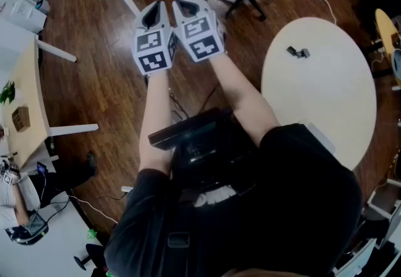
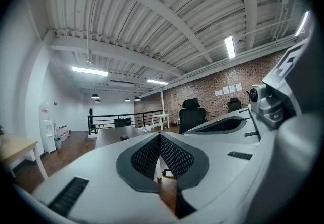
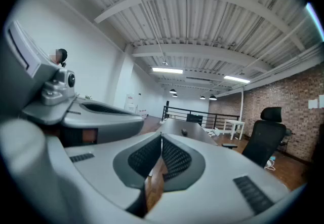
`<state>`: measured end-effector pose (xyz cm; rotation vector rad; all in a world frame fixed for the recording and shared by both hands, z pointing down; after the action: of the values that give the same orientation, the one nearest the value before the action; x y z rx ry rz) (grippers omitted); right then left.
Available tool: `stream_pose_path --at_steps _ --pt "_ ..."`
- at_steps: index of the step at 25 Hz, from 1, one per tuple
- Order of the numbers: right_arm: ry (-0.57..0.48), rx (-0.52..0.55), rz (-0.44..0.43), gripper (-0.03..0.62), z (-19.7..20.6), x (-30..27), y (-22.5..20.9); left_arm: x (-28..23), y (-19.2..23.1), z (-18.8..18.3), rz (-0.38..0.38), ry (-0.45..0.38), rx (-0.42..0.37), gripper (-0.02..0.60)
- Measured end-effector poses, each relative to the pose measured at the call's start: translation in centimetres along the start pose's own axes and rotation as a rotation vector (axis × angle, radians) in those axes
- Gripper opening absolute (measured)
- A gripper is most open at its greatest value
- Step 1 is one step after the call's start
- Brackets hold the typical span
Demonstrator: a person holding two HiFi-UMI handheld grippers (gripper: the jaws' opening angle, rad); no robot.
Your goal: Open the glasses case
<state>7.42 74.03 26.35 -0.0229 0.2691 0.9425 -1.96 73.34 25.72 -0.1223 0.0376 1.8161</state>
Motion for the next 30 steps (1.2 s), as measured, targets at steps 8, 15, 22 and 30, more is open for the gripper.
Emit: stream_pose_path --at_steps 8,15,22,30 --pt "-0.003 0.005 -0.025 0.005 -0.6 0.7 1.8 2.0 0.6 -0.6 -0.017 -0.004 0.007 -0.005" --pt "0.019 0.017 -0.003 0.005 -0.5 0.1 3.9 2.9 2.3 0.6 0.019 0.014 0.04 -0.005" --pt "0.04 0.022 0.007 0.005 -0.3 -0.1 4.9 3.1 3.2 1.4 0.029 0.01 0.041 -0.005" --pt "0.041 0.024 0.001 0.005 -0.6 -3.2 5.4 1.7 5.9 1.7 0.019 0.011 0.044 -0.005"
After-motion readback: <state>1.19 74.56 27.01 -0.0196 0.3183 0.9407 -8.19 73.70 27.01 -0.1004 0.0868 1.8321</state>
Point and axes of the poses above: the fingertips, and each gripper's own axes: x backward along the fingers, y to its left, z out of its underside, the point moved 7 cm from there along x, backward along the fingers, and after that the axes turned 14 degrees about -z, right-handed, at the moved point
